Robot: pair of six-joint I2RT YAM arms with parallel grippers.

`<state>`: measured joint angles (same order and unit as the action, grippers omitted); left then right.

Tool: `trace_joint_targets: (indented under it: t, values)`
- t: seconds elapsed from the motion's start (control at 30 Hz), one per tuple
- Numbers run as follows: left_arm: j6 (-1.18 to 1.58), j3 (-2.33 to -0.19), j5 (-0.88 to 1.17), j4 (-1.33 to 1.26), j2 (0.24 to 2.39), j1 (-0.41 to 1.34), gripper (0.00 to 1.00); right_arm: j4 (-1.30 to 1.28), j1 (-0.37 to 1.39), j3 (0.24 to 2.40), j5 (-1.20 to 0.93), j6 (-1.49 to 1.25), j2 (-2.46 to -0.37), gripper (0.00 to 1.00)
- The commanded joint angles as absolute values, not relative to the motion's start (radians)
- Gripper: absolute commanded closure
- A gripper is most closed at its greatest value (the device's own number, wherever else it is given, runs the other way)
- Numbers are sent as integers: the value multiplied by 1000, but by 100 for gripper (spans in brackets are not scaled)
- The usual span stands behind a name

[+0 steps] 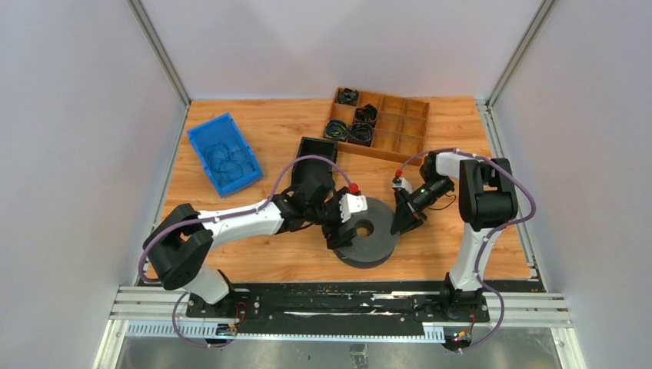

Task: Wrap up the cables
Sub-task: Adjust the cable reel at the center of the board.

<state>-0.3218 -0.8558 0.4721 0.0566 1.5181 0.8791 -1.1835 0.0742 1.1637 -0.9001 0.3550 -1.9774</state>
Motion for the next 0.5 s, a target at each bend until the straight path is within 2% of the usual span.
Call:
trace_joint_targets:
  t: [0.0,0.33,0.47]
  values:
    - [-326,-831,451,49,1548,898,2,-1012,64,1141,-895,360,-2020,69]
    - [-330,-834,437,48,1562,910,2,-953,64,1147,-932,327,-2042,61]
    - [-328,-834,433,50,1553,911,2,-915,52,1144,-848,295,-1991,55]
